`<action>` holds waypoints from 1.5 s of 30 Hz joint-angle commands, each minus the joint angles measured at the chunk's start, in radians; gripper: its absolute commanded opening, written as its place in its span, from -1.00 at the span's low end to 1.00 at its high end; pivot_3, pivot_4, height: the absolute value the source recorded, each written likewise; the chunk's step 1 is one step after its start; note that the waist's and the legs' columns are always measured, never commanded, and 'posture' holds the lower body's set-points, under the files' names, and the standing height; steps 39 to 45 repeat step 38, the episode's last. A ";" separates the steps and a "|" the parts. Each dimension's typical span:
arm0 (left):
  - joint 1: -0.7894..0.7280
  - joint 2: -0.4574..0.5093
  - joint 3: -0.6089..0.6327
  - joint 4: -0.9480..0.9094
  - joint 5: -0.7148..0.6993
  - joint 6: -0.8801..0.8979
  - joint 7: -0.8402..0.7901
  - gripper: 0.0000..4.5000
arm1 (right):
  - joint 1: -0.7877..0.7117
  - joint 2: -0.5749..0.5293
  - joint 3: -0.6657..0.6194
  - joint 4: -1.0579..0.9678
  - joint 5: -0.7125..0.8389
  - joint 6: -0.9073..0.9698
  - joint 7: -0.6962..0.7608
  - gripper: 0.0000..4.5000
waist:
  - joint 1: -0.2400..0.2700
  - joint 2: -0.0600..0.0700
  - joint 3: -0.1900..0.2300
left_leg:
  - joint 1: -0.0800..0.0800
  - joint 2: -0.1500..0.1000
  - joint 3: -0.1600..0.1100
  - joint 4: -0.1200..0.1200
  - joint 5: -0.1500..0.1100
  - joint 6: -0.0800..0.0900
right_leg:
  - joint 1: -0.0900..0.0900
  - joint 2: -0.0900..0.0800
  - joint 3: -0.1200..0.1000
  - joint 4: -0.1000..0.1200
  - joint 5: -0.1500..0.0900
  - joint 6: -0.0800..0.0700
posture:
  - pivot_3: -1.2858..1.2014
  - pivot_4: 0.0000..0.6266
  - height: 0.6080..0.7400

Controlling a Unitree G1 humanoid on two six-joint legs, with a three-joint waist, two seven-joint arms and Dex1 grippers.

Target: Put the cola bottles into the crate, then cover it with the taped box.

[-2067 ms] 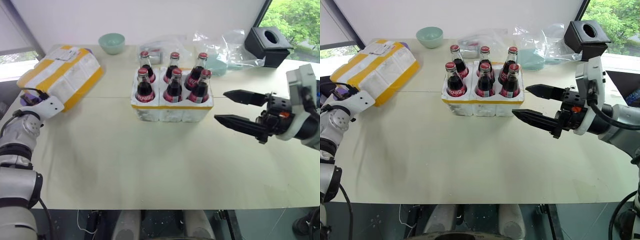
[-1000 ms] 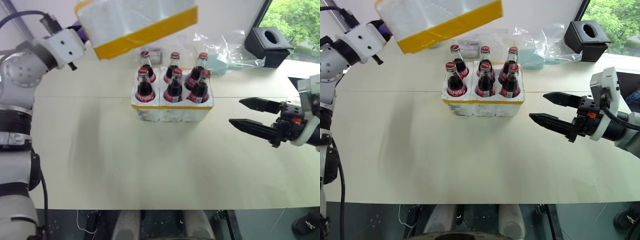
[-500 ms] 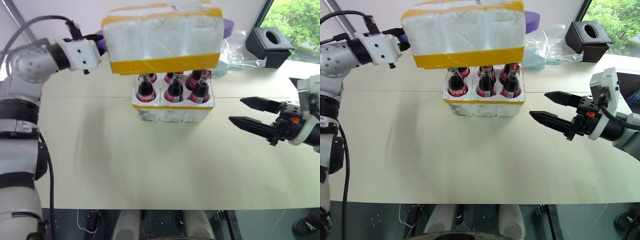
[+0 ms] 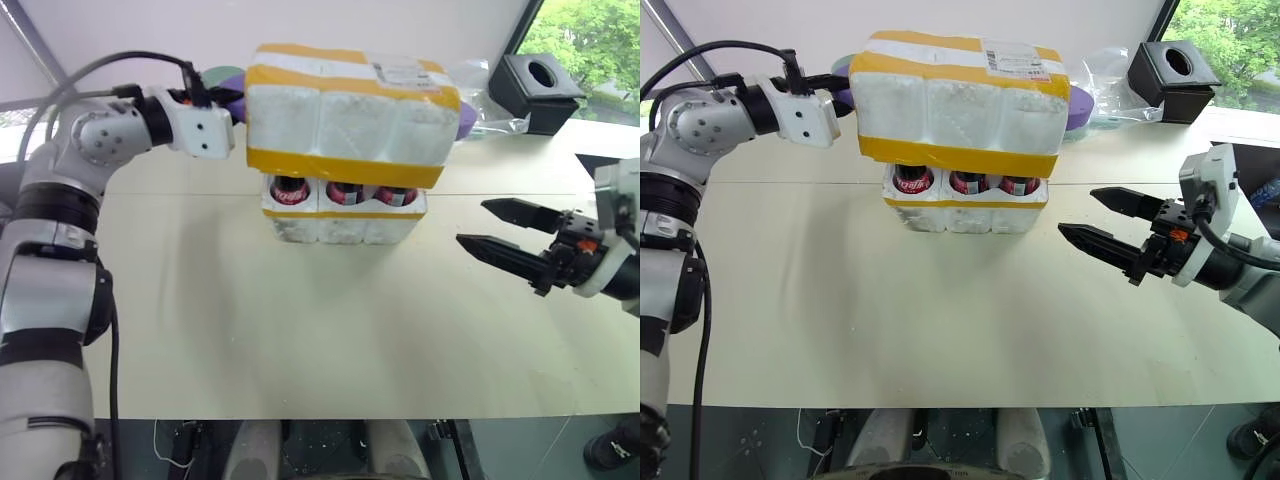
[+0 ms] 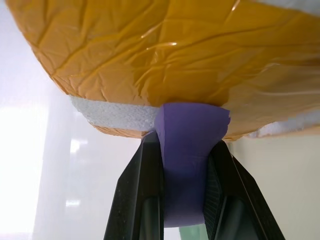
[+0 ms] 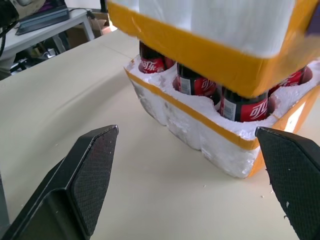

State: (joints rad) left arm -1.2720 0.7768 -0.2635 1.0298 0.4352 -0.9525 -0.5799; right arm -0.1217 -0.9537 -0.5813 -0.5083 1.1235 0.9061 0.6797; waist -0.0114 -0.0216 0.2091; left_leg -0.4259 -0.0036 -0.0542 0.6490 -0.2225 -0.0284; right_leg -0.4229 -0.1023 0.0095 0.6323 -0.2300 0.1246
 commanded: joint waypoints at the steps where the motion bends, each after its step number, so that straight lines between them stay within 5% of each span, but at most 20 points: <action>1: -0.019 0.022 0.004 -0.016 0.018 -0.008 0.047 -0.37 | -0.009 0.008 -0.030 -0.026 0.018 -0.028 -0.012 1.00 | 0.000 0.000 0.000 | 0.000 0.000 0.000 0.000 0.000 0.000 | 0.000 0.000 0.000 0.000 0.000 0.000 | 0.03 -0.52 0.99; 6: 0.034 0.034 0.022 -0.058 -0.030 -0.017 0.007 0.70 | -0.024 0.006 -0.017 -0.015 0.013 -0.031 -0.015 1.00 | -0.001 0.000 0.000 | 0.000 0.000 0.000 0.000 0.000 0.000 | 0.000 0.000 0.000 0.000 0.000 0.000 | 0.03 -0.52 0.99; 15: 0.404 0.185 0.098 -0.466 -0.347 0.103 -0.243 0.70 | -0.027 -0.013 0.005 0.024 -0.030 -0.049 0.031 1.00 | -0.003 0.000 0.000 | 0.001 0.000 0.000 0.000 0.000 0.000 | 0.000 0.000 0.001 0.001 0.000 0.000 | 0.03 -0.52 0.99; 17: 0.485 0.213 0.148 -0.556 -0.467 0.273 -0.308 0.70 | -0.025 -0.015 0.008 0.031 -0.036 -0.049 0.042 1.00 | -0.002 0.000 0.000 | 0.001 0.000 0.000 0.000 0.000 0.000 | 0.000 0.000 0.001 0.001 0.000 0.000 | 0.03 -0.52 0.99; 24: 0.640 0.296 0.324 -0.819 -1.038 1.318 -0.554 0.70 | -0.033 -0.020 0.036 0.071 -0.080 -0.058 0.079 1.00 | -0.004 0.000 0.000 | 0.001 0.000 0.000 0.000 0.000 0.000 | 0.000 0.000 0.001 0.001 0.000 0.000 | 0.03 -0.52 0.99; 26: 0.650 0.300 0.346 -0.845 -1.115 1.472 -0.601 0.70 | -0.039 -0.018 0.046 0.082 -0.091 -0.063 0.085 1.00 | -0.004 0.000 0.000 | 0.002 0.000 0.000 0.000 0.000 0.000 | 0.000 0.000 0.001 0.002 0.000 0.000 | 0.03 -0.52 0.99; 31: 0.642 0.273 0.357 -0.884 -1.148 1.625 -0.621 0.70 | -0.034 -0.017 0.061 0.096 -0.126 -0.071 0.108 1.00 | -0.003 0.000 0.000 | 0.002 0.000 0.000 0.000 0.000 0.000 | 0.001 0.000 0.001 0.002 0.000 0.000 | 0.03 -0.52 0.99; 45: 0.611 0.243 0.373 -0.882 -1.143 1.673 -0.658 0.70 | -0.025 -0.011 0.064 0.105 -0.166 -0.077 0.130 1.00 | -0.002 0.000 0.000 | 0.002 0.000 0.000 0.000 0.000 0.000 | 0.001 0.000 0.001 0.001 0.000 -0.001 | 0.03 -0.52 0.99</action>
